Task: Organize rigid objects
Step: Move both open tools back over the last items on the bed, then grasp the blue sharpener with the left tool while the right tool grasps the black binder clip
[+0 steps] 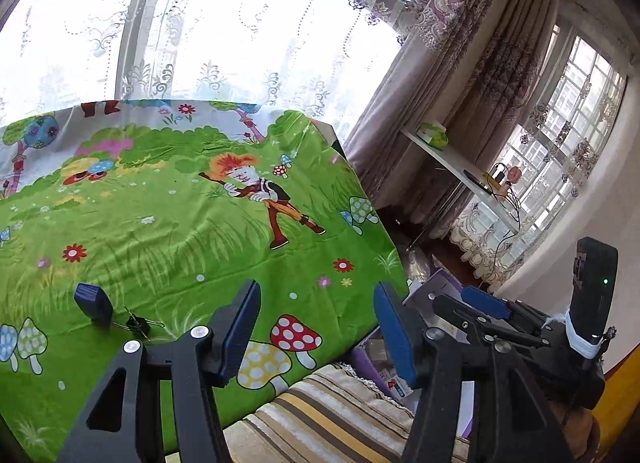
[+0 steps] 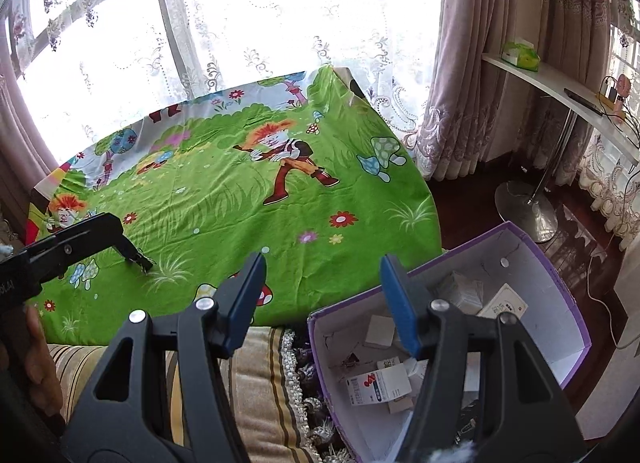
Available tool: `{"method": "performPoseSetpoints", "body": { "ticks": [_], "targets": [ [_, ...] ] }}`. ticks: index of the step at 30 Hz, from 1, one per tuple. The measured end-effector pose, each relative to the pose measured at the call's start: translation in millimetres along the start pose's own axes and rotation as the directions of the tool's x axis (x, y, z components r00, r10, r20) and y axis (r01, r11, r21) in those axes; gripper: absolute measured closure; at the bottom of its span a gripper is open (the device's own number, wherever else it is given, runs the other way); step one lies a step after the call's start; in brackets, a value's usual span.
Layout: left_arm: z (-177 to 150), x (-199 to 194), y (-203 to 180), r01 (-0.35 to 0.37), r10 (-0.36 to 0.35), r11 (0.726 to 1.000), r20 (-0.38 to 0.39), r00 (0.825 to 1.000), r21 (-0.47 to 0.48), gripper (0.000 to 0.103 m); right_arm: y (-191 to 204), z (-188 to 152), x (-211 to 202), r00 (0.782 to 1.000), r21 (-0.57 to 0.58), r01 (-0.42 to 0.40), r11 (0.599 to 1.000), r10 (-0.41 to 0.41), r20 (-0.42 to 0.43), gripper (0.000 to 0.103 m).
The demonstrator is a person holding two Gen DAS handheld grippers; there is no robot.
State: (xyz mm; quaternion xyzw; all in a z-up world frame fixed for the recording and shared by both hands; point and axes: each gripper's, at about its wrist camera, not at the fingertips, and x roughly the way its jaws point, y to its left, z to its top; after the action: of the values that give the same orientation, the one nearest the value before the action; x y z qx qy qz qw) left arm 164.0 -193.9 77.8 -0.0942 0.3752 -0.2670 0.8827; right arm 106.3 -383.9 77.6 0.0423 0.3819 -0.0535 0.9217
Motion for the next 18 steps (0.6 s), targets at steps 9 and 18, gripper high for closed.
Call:
{"method": "performPoseSetpoints", "body": {
  "ticks": [9, 18],
  "targets": [
    [13.9, -18.9, 87.3, -0.189, 0.191, 0.975, 0.011, 0.982, -0.117, 0.037, 54.5, 11.1, 11.8, 0.998, -0.104, -0.058, 0.993, 0.058, -0.006, 0.040],
    [1.7, -5.5, 158.9, -0.241, 0.229, 0.940, -0.080, 0.970, -0.241, 0.037, 107.1, 13.0, 28.5, 0.993, -0.228, -0.111, 0.967, 0.102, -0.053, 0.040]
  ]
}}
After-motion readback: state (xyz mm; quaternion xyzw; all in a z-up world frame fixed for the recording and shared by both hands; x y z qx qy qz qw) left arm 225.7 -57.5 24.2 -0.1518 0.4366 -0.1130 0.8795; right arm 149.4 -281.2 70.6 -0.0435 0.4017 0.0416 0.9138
